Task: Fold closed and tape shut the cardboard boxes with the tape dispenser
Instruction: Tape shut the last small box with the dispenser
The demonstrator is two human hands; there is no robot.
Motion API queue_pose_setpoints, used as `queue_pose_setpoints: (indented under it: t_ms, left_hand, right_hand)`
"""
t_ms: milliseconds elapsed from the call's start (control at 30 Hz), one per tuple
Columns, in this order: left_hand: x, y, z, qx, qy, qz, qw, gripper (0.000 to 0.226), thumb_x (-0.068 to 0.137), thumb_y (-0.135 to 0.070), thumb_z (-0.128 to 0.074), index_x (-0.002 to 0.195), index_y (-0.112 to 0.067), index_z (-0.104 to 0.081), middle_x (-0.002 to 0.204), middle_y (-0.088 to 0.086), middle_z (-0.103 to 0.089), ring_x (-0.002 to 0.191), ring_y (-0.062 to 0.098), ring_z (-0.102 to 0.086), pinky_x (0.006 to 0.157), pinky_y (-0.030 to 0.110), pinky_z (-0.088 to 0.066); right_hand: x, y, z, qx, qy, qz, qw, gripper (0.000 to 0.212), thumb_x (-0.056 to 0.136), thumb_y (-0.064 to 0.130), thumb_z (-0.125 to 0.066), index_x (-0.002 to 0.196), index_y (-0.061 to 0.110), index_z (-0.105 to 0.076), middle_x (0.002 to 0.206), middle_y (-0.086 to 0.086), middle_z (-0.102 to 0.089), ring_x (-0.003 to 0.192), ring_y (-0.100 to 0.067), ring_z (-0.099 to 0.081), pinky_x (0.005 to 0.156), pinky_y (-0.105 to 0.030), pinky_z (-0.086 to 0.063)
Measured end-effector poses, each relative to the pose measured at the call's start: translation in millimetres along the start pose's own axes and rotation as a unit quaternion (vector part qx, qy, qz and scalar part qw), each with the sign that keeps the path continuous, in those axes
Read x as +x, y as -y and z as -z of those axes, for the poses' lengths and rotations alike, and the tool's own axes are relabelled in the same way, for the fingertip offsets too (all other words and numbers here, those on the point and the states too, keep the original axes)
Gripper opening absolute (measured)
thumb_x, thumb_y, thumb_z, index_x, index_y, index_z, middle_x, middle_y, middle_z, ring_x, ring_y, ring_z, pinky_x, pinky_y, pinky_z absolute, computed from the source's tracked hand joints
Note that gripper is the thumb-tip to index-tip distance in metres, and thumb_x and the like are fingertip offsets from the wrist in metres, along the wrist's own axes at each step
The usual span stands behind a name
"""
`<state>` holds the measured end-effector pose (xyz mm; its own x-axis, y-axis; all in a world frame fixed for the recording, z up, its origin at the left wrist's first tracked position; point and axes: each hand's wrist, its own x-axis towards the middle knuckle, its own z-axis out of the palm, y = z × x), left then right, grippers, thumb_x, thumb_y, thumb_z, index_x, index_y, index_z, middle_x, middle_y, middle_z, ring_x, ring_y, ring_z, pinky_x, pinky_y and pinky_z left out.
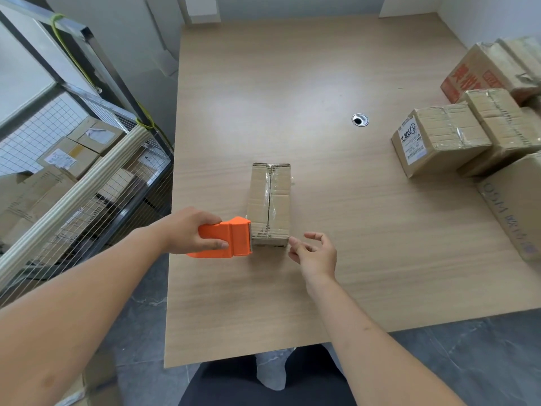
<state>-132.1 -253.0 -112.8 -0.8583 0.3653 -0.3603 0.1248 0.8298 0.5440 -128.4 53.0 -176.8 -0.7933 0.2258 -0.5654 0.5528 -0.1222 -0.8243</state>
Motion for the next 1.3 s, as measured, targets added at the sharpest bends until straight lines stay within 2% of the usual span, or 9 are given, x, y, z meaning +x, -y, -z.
queue_pose_setpoints:
  t_ms: [200, 300, 400, 500, 633, 733, 900, 1033, 1300]
  left_hand:
    - [7, 1, 3, -0.007, 0.029, 0.009, 1.000, 0.033, 0.085, -0.065, -0.070, 0.080, -0.033, -0.061, 0.073, -0.011, -0.063, 0.070, 0.008, -0.059, 0.067, 0.036, -0.050]
    - [12, 0, 5, -0.005, 0.030, 0.010, 0.999, 0.033, 0.086, -0.062, -0.070, 0.080, -0.031, -0.062, 0.073, -0.009, -0.064, 0.069, 0.010, -0.059, 0.067, 0.037, -0.049]
    - [15, -2, 5, -0.006, 0.034, 0.006, 0.999, 0.030, 0.087, -0.062, -0.070, 0.079, -0.034, -0.061, 0.073, -0.010, -0.063, 0.070, 0.010, -0.059, 0.068, 0.037, -0.049]
    - [20, -6, 5, -0.008, 0.041, 0.001, 0.999, 0.026, 0.087, -0.063, -0.069, 0.081, -0.039, -0.060, 0.074, -0.013, -0.064, 0.071, 0.009, -0.060, 0.068, 0.036, -0.050]
    - [26, -8, 4, 0.004, 0.047, 0.005, 0.999, 0.028, 0.088, -0.062, -0.068, 0.090, -0.035, -0.066, 0.078, -0.010, -0.067, 0.073, 0.010, -0.061, 0.072, 0.042, -0.053]
    - [26, -10, 2, 0.004, 0.048, -0.002, 0.999, 0.026, 0.088, -0.062, -0.068, 0.091, -0.036, -0.066, 0.077, -0.010, -0.067, 0.072, 0.009, -0.061, 0.071, 0.040, -0.052]
    - [17, 2, 1, -0.019, 0.027, -0.010, 0.999, 0.036, 0.085, -0.068, -0.065, 0.087, -0.032, -0.064, 0.074, -0.011, -0.063, 0.071, 0.011, -0.059, 0.065, 0.033, -0.047]
    - [10, 5, -4, -0.078, -0.005, -0.020, 0.997, 0.052, 0.084, -0.070, -0.067, 0.128, -0.045, -0.059, 0.099, -0.020, -0.068, 0.092, 0.005, -0.064, 0.078, 0.022, -0.050]
    - [1, 16, -5, -0.084, -0.002, 0.023, 0.996, 0.056, 0.081, -0.078, -0.062, 0.110, -0.030, -0.063, 0.091, -0.012, -0.066, 0.086, 0.008, -0.063, 0.075, 0.036, -0.054]
  right_hand:
    - [8, 7, 4, -0.114, -0.028, -0.015, 0.993, 0.049, 0.062, 0.028, -0.099, 0.094, 0.015, -0.064, 0.084, -0.008, -0.072, 0.071, -0.017, -0.070, 0.060, -0.040, -0.064]
    - [8, 13, 3, -0.194, -0.026, 0.063, 0.979, 0.042, 0.060, 0.037, -0.099, 0.083, 0.025, -0.065, 0.093, -0.001, -0.065, 0.075, -0.017, -0.066, 0.062, -0.037, -0.062]
    - [10, 20, 1, -0.271, 0.024, 0.197, 0.942, 0.029, 0.068, 0.024, -0.094, 0.071, 0.034, -0.067, 0.088, 0.005, -0.058, 0.071, -0.005, -0.058, 0.068, -0.022, -0.046]
    - [10, 27, 3, -0.311, 0.075, 0.308, 0.896, 0.020, 0.078, 0.008, -0.084, 0.082, 0.026, -0.078, 0.083, 0.006, -0.054, 0.072, -0.005, -0.056, 0.068, -0.024, -0.043]
    - [4, 34, -7, -0.385, 0.132, 0.467, 0.785, 0.025, 0.081, 0.001, -0.076, 0.101, 0.015, -0.080, 0.091, -0.002, -0.060, 0.086, -0.021, -0.060, 0.071, -0.030, -0.051]
    - [1, 34, -22, -0.441, 0.146, 0.467, 0.752, 0.015, 0.081, 0.010, -0.080, 0.095, 0.016, -0.080, 0.095, -0.004, -0.065, 0.091, -0.030, -0.061, 0.066, -0.040, -0.055]
    - [10, 32, -20, -0.477, 0.108, 0.454, 0.745, 0.012, 0.080, 0.007, -0.080, 0.079, 0.019, -0.075, 0.089, 0.001, -0.062, 0.087, -0.027, -0.057, 0.059, -0.038, -0.053]
    - [19, 37, -12, -0.501, 0.099, 0.473, 0.717, 0.016, 0.077, 0.005, -0.082, 0.077, 0.018, -0.073, 0.087, 0.001, -0.062, 0.081, -0.026, -0.056, 0.058, -0.036, -0.051]
    - [24, 44, -10, -0.505, 0.104, 0.501, 0.695, 0.011, 0.084, 0.008, -0.078, 0.076, 0.012, -0.071, 0.087, -0.001, -0.063, 0.082, -0.026, -0.055, 0.057, -0.037, -0.050]
